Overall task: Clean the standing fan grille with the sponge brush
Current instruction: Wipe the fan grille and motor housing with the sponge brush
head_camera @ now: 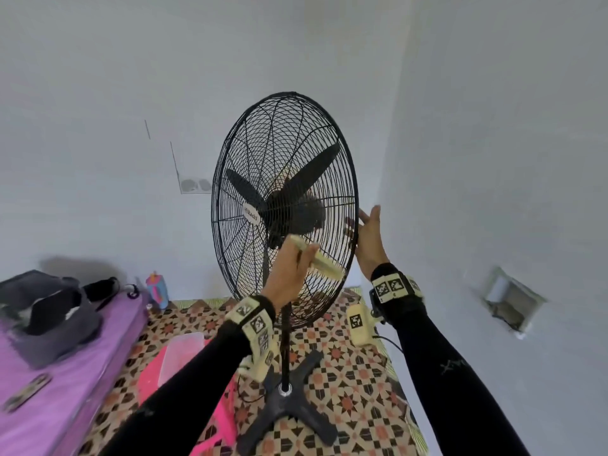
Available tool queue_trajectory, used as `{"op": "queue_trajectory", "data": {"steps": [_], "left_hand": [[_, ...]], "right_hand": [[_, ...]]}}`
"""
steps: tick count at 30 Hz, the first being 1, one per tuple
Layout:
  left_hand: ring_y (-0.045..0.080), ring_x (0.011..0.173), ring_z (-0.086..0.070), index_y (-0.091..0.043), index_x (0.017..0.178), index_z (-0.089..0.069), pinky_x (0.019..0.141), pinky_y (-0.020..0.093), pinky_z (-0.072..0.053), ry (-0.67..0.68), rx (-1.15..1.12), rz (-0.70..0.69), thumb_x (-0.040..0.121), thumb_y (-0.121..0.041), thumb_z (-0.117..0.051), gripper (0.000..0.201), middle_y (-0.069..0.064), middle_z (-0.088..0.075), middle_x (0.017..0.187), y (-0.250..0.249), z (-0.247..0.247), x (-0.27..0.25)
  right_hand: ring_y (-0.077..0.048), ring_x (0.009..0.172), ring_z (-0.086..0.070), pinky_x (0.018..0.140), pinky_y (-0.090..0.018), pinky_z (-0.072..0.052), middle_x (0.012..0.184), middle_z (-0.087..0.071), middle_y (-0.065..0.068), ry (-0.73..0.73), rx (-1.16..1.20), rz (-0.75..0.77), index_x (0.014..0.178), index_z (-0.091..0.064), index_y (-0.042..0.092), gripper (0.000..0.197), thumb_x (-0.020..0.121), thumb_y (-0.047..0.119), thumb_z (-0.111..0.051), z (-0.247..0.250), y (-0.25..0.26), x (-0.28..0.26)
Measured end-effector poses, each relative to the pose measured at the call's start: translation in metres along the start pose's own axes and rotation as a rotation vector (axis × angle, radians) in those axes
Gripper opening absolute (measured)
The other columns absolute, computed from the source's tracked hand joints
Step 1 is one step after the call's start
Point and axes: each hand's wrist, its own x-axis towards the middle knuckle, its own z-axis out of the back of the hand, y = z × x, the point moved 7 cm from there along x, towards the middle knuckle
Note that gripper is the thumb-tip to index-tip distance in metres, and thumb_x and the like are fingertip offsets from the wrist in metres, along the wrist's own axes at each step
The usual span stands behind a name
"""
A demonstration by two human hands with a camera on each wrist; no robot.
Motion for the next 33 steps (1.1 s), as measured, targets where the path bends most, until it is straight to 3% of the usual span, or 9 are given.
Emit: {"op": "queue_trajectory", "data": {"steps": [3,5,9,13,17,21,25,29,33], "left_hand": [[0.007,0.075,-0.048,-0.002,0.092,-0.054,0.069,0.017,-0.044,-0.164,0.051,-0.149,0.106,-0.04,-0.045,0.042,0.012,-0.053,0.1,-0.066,0.03,0.052],[0.002,0.076,-0.045,-0.009,0.092,-0.051,0.07,0.012,-0.043,-0.239,0.133,-0.2,0.108,-0.031,-0.049,0.028,0.007,-0.048,0.103,-0.099,0.045,0.082],[0.003,0.078,-0.049,-0.009,0.098,-0.055,0.074,0.009,-0.047,-0.188,0.229,-0.135,0.106,-0.04,-0.048,0.032,0.003,-0.048,0.109,-0.07,0.013,0.057],[0.008,0.079,-0.05,-0.015,0.097,-0.055,0.073,0.02,-0.051,-0.059,0.3,-0.029,0.098,-0.051,-0.042,0.038,-0.002,-0.047,0.106,-0.023,-0.026,-0.008],[0.009,0.083,-0.051,-0.006,0.102,-0.062,0.078,0.02,-0.05,-0.2,0.333,-0.185,0.106,-0.039,-0.047,0.037,0.001,-0.048,0.111,-0.083,0.005,0.056],[0.011,0.087,-0.051,-0.006,0.106,-0.061,0.084,0.029,-0.056,-0.181,0.454,-0.285,0.104,-0.04,-0.046,0.037,0.0,-0.047,0.113,-0.118,0.014,0.106],[0.016,0.102,-0.05,-0.012,0.109,-0.059,0.094,0.034,-0.052,-0.177,0.452,-0.275,0.099,-0.039,-0.049,0.031,0.002,-0.046,0.12,-0.081,-0.033,0.026],[0.018,0.11,-0.045,-0.013,0.111,-0.059,0.1,0.044,-0.051,-0.113,0.561,-0.24,0.101,-0.032,-0.056,0.022,0.003,-0.047,0.123,-0.06,-0.065,-0.015],[0.029,0.111,-0.051,-0.004,0.108,-0.062,0.1,0.054,-0.05,-0.258,0.522,-0.337,0.1,-0.028,-0.051,0.027,0.016,-0.054,0.122,-0.117,-0.025,0.052]], "right_hand": [[-0.02,0.135,-0.048,0.121,-0.047,-0.026,0.148,-0.051,-0.004,0.037,0.017,0.022,0.155,-0.031,0.026,0.074,0.101,0.068,-0.005,-0.006,-0.001,-0.003],[-0.017,0.137,-0.048,0.121,-0.047,-0.027,0.15,-0.051,-0.001,0.079,0.036,0.038,0.156,-0.034,0.027,0.076,0.099,0.071,-0.006,-0.009,-0.001,-0.005],[-0.018,0.143,-0.041,0.123,-0.052,-0.023,0.159,-0.041,-0.004,0.101,0.067,0.004,0.158,-0.028,0.027,0.084,0.095,0.078,-0.009,-0.002,-0.006,-0.001],[-0.021,0.14,-0.046,0.122,-0.049,-0.027,0.156,-0.046,-0.006,0.142,0.099,-0.002,0.157,-0.032,0.026,0.082,0.097,0.075,-0.008,0.008,-0.006,0.003],[-0.017,0.144,-0.039,0.123,-0.047,-0.019,0.158,-0.043,-0.001,0.191,0.121,-0.002,0.156,-0.034,0.031,0.081,0.095,0.077,-0.006,0.007,-0.011,0.001],[-0.017,0.146,-0.037,0.125,-0.047,-0.019,0.158,-0.043,-0.001,0.219,0.151,-0.002,0.156,-0.035,0.028,0.082,0.096,0.076,-0.008,0.007,-0.013,0.001],[-0.019,0.145,-0.039,0.122,-0.046,-0.021,0.156,-0.046,-0.003,0.204,0.138,-0.002,0.153,-0.038,0.03,0.081,0.096,0.076,-0.005,0.016,-0.013,0.002],[-0.007,0.122,-0.055,0.116,-0.046,-0.028,0.131,-0.061,0.011,0.229,0.154,0.012,0.13,-0.053,0.042,0.066,0.099,0.07,-0.002,0.017,-0.01,0.003],[-0.017,0.148,-0.034,0.125,-0.051,-0.012,0.157,-0.043,0.001,0.249,0.156,-0.01,0.152,-0.04,0.032,0.081,0.095,0.077,-0.003,0.013,-0.015,0.002]]}}
